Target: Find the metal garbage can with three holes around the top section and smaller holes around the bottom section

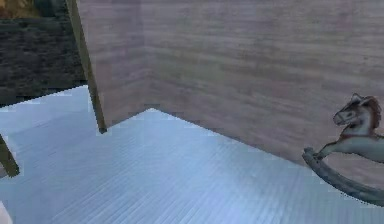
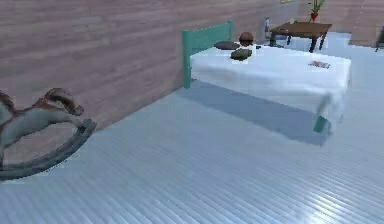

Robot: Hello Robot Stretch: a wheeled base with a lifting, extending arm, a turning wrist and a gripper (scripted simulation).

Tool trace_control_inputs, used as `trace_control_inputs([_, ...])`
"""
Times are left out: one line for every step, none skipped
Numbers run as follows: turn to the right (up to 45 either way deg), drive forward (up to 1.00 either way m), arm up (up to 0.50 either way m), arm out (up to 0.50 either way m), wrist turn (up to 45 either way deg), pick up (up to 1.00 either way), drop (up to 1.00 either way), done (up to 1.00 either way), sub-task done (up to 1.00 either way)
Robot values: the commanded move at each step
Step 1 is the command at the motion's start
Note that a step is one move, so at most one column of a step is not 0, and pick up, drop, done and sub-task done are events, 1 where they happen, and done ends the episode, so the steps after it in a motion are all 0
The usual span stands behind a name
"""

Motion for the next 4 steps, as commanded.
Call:
trace_control_inputs([45.0, 0.00, 0.00, 0.00, 0.0, 0.00, 0.00, 0.00, 0.00])
trace_control_inputs([45.0, 0.00, 0.00, 0.00, 0.0, 0.00, 0.00, 0.00, 0.00])
trace_control_inputs([36.0, 0.00, 0.00, 0.00, 0.0, 0.00, 0.00, 0.00, 0.00])
trace_control_inputs([0.0, 0.30, 0.00, 0.00, 0.0, 0.00, 0.00, 0.00, 0.00])
